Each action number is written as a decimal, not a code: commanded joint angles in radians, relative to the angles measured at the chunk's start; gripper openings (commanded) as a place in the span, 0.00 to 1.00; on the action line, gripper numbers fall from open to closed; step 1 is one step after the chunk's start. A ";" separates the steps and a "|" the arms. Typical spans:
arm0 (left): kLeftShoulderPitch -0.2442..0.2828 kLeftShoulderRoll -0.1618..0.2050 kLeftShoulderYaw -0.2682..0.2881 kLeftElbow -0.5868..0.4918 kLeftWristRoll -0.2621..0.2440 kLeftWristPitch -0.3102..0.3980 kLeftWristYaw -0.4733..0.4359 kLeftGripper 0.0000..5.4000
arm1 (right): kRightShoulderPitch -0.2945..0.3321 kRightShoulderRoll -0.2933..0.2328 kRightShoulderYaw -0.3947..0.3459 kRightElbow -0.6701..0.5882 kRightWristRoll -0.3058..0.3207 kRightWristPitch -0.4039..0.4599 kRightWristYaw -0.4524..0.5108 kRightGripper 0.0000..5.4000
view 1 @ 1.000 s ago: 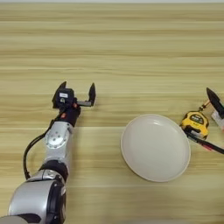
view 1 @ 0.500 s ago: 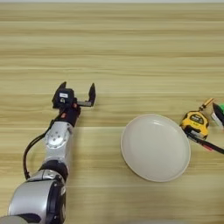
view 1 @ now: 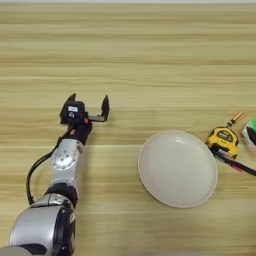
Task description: Move the objects on the table
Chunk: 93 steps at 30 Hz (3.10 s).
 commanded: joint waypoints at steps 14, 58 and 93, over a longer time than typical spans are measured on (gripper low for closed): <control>-0.011 -0.001 -0.005 0.010 0.010 0.000 0.009 1.00 | -0.032 -0.016 0.012 0.058 -0.021 0.034 0.014 0.88; -0.018 -0.008 -0.015 0.014 0.020 0.000 0.027 1.00 | -0.031 -0.023 -0.009 -0.105 0.005 -0.013 0.063 0.62; -0.011 -0.012 -0.011 0.007 0.016 0.002 0.010 1.00 | 0.157 0.020 0.073 -0.672 0.092 0.059 0.206 0.62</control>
